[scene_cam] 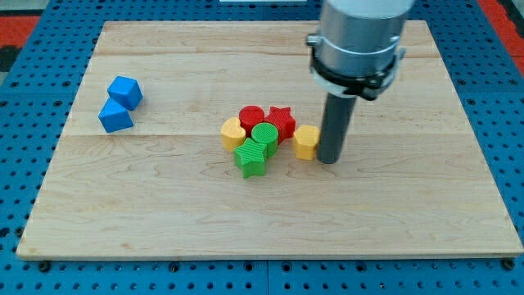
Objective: Slide the blue triangle closer to the red circle
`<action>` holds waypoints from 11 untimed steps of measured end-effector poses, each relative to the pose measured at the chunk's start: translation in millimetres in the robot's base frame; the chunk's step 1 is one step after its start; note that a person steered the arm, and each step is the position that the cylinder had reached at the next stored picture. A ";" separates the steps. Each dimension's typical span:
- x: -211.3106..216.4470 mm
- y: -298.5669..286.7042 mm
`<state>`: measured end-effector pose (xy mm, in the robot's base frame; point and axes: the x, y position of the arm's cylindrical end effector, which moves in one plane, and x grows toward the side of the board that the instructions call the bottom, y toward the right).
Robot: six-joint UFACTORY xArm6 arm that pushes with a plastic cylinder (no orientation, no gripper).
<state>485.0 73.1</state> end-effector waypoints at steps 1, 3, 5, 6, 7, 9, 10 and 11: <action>4.6 -0.2; 68.0 -102.5; 5.7 -352.3; -74.3 -310.4; -75.1 -236.6; -102.4 -180.6; -103.2 -113.9; -112.6 -112.8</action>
